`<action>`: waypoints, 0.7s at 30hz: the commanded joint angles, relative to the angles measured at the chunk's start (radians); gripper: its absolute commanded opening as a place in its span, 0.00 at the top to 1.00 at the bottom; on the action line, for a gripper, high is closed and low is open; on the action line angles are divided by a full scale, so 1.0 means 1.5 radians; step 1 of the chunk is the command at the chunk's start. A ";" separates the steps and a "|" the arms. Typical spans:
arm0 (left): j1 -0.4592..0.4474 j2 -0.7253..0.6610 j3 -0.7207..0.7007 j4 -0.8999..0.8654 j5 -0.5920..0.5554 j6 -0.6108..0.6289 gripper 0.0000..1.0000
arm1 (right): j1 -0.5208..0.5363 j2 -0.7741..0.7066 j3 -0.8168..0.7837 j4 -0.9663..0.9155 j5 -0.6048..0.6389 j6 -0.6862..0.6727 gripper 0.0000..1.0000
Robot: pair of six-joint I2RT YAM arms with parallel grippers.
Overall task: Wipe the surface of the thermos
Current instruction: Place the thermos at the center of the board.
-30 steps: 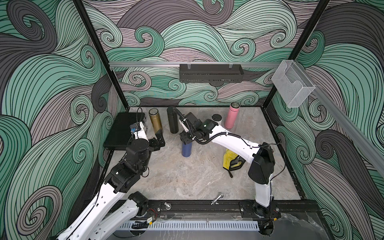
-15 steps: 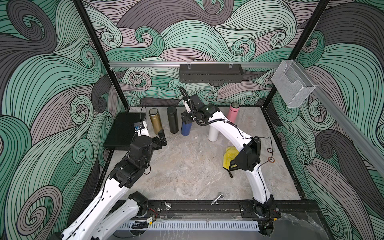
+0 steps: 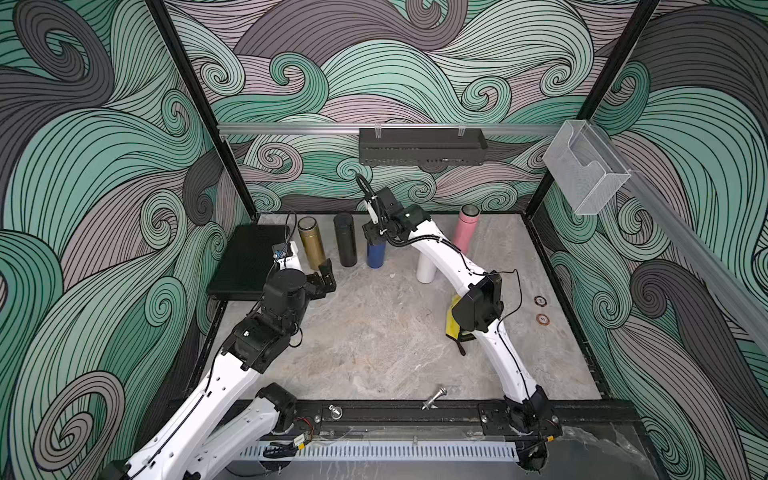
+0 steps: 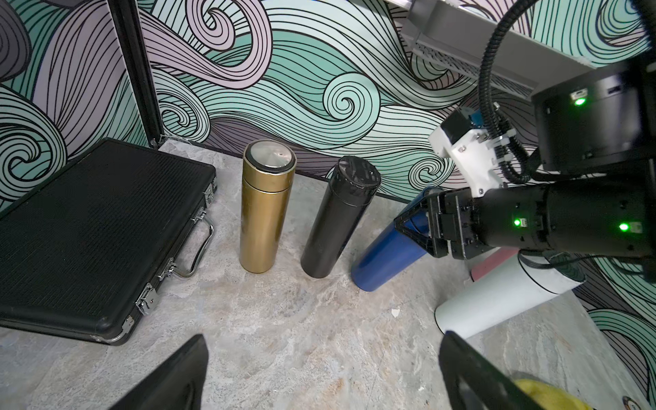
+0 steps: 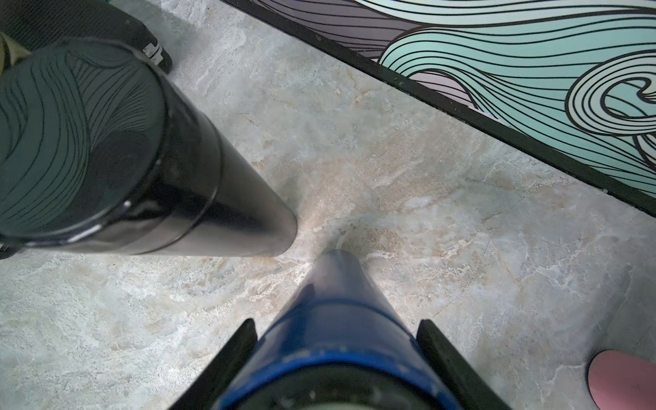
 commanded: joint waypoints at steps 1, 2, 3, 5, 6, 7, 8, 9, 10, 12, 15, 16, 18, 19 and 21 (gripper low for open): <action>0.007 0.007 0.019 0.007 0.014 0.001 0.01 | 0.000 0.002 0.015 0.010 0.013 -0.017 1.00; 0.008 0.008 0.021 0.007 0.015 0.001 0.01 | 0.000 0.005 0.014 0.010 0.011 -0.015 1.00; 0.008 0.009 0.021 0.007 0.017 0.001 0.01 | 0.000 0.008 0.015 0.010 0.012 -0.014 1.00; 0.009 0.011 0.025 0.004 0.018 0.002 0.01 | 0.001 0.012 0.016 0.010 0.016 -0.014 0.84; 0.010 0.013 0.025 0.003 0.017 0.002 0.01 | 0.001 0.012 0.014 0.009 0.017 -0.012 0.73; 0.010 0.013 0.027 0.003 0.018 0.003 0.01 | 0.001 0.013 0.013 0.009 0.020 -0.011 0.59; 0.010 0.013 0.028 0.003 0.019 0.004 0.01 | 0.002 0.014 0.014 0.008 0.023 -0.011 0.47; 0.011 0.015 0.029 0.003 0.019 0.002 0.01 | 0.002 0.014 0.014 0.006 0.024 -0.011 0.42; 0.010 0.016 0.029 0.003 0.020 0.003 0.01 | 0.002 0.013 0.012 0.005 0.025 -0.011 0.37; 0.012 0.018 0.030 0.002 0.022 0.002 0.01 | 0.003 0.014 0.012 0.003 0.027 -0.013 0.35; 0.013 0.018 0.029 0.000 0.021 0.000 0.01 | 0.004 0.014 0.012 0.003 0.027 -0.013 0.26; 0.013 0.017 0.029 0.000 0.022 0.000 0.01 | 0.005 0.014 0.015 0.003 0.028 -0.013 0.25; 0.013 0.016 0.030 0.000 0.021 0.000 0.01 | 0.005 0.014 0.020 0.002 0.034 -0.013 0.18; 0.013 0.014 0.030 -0.001 0.022 0.000 0.01 | 0.004 0.012 0.021 0.002 0.036 -0.013 0.15; 0.014 0.012 0.029 -0.002 0.021 0.000 0.01 | 0.004 0.006 0.021 0.003 0.036 -0.011 0.03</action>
